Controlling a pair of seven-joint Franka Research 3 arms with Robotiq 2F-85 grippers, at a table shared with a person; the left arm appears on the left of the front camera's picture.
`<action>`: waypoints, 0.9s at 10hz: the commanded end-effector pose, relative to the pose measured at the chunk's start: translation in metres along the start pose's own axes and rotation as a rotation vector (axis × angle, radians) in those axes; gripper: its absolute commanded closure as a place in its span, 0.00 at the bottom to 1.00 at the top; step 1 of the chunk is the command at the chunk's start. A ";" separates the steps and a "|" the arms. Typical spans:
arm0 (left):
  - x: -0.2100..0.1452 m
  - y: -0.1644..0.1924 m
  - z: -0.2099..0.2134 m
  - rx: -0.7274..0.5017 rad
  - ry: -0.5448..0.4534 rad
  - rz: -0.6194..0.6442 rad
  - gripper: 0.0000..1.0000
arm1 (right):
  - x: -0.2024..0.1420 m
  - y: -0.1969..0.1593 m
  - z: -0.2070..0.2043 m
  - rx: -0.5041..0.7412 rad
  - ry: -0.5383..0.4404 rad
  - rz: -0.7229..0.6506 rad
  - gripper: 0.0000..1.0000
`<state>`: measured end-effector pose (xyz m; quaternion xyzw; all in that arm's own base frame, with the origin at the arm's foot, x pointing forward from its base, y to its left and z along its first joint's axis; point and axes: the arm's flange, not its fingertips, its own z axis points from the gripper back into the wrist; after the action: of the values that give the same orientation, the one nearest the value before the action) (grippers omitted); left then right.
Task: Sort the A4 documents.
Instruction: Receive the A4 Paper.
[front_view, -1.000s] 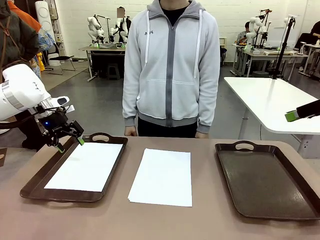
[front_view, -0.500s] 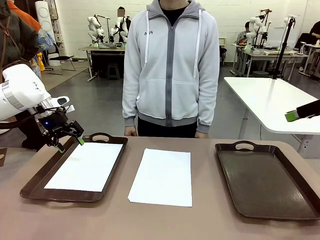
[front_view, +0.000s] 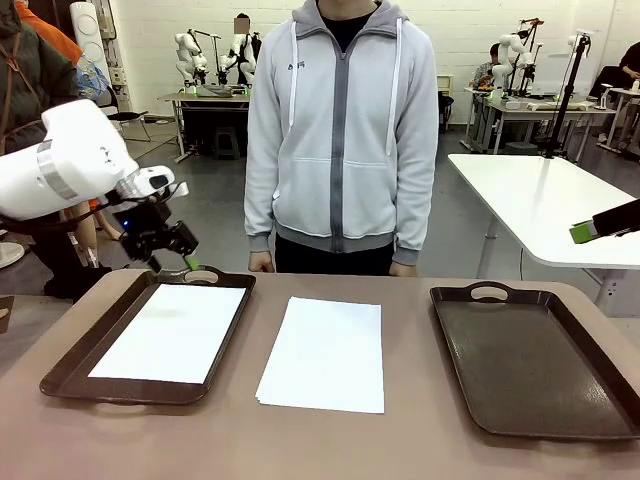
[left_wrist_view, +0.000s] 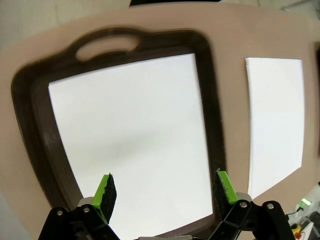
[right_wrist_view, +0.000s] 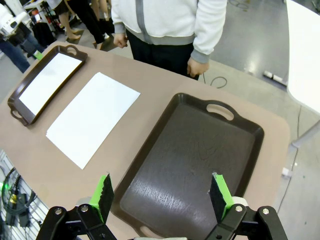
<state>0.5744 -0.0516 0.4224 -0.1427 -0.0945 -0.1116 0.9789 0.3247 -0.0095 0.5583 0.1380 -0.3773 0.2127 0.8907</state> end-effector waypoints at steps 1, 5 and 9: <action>-0.030 -0.014 0.032 -0.057 -0.110 -0.150 0.00 | -0.001 -0.001 -0.001 0.013 -0.004 -0.003 0.00; -0.088 -0.040 0.135 -0.254 -0.273 -0.551 0.00 | -0.001 -0.001 -0.001 0.013 -0.004 -0.003 0.00; -0.111 -0.055 0.158 -0.260 -0.298 -0.762 0.00 | -0.001 -0.001 -0.001 0.013 -0.004 -0.003 0.00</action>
<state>0.4305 -0.0337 0.5718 -0.2379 -0.2574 -0.4479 0.8225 0.3247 -0.0099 0.5583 0.1377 -0.3774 0.2122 0.8908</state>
